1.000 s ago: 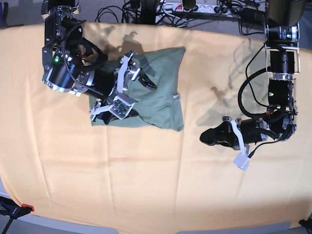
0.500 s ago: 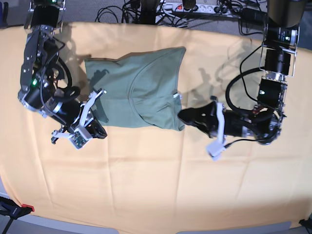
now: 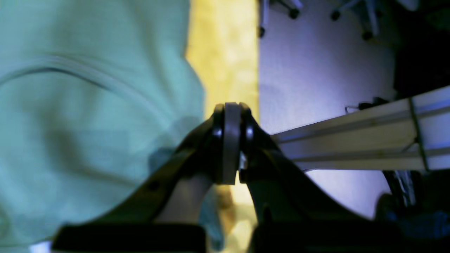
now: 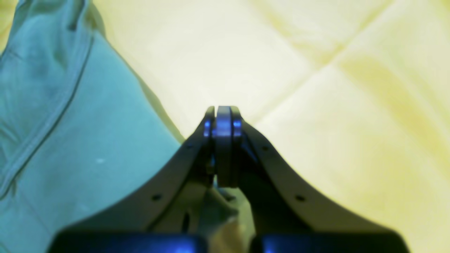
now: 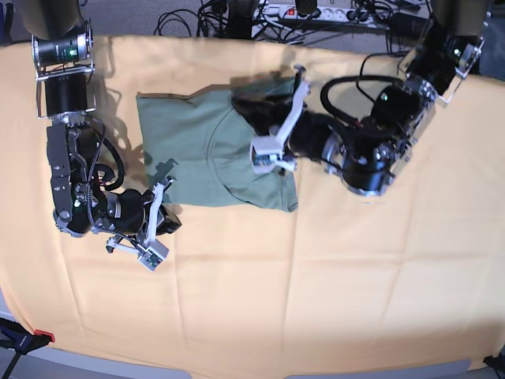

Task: Fold the T-shirt properly
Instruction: 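Press and square the folded bundle with both grippers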

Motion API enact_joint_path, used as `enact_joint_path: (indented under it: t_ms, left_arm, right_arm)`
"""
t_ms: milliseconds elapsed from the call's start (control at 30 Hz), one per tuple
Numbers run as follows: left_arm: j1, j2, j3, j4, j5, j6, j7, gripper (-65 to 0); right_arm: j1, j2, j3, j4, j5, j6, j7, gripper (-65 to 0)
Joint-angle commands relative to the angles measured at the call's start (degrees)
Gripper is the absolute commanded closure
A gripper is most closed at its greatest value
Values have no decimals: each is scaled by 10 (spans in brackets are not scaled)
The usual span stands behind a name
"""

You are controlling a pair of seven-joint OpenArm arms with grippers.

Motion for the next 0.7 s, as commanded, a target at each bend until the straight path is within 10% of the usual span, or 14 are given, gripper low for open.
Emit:
enact_joint_path:
  t_ms: [0, 333, 667]
  left_arm:
    - [-4, 0, 6, 8, 10, -3, -18, 0]
    - [55, 0, 33, 6, 228, -3, -153, 0]
    - [48, 0, 33, -40, 311, -3, -201, 0]
  right_arm:
    - [19, 8, 5, -1, 5, 1, 10, 0]
    - [28, 14, -14, -12, 26, 1, -7, 0]
    - [27, 62, -96, -12, 42, 1, -47, 0]
